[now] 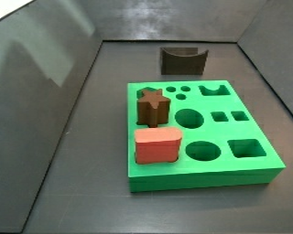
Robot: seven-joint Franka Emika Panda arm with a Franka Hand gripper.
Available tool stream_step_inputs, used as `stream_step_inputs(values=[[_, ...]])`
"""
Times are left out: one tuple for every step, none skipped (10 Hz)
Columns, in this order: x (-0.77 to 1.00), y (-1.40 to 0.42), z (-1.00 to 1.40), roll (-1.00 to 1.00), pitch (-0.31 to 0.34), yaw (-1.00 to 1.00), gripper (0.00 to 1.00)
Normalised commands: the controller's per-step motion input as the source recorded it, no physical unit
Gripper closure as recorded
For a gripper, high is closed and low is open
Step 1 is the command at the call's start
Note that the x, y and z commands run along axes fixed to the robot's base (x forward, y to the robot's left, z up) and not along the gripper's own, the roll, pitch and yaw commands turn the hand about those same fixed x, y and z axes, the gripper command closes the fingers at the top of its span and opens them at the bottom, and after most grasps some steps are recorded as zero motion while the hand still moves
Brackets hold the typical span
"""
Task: Pick up the hexagon object. Move up. Move to above the board. Insert the hexagon object.
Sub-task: Move to above the board, then insert the hexagon object.
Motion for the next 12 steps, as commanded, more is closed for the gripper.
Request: stream_step_inputs(values=[[0.52,-1.00,0.13,0.06,0.202,0.64,1.00],[0.37,-0.63,0.08,0.08,0.174,0.35,1.00],[0.21,-0.29,0.05,0.08,0.130,0.15,1.00],[0.15,-0.20,0.05,0.08,0.098,0.10,1.00],[0.00,0.00,-0.03,0.00,-0.010,0.00,1.00],[0.00,0.00,-0.41,-0.01,-0.026,0.08,1.00],[0.00,0.07,-0.55,-0.07,-0.073,0.09,1.00],[0.00,0.06,-0.70,-0.09,-0.106,0.14,1.00],[0.01,0.11,-0.61,-0.08,-0.077,0.19,1.00],[0.06,0.09,-0.58,-0.11,-0.074,0.22,1.00],[0.11,0.09,-0.54,-0.09,-0.054,0.20,1.00],[0.13,0.07,-0.54,-0.06,-0.044,0.15,1.00]])
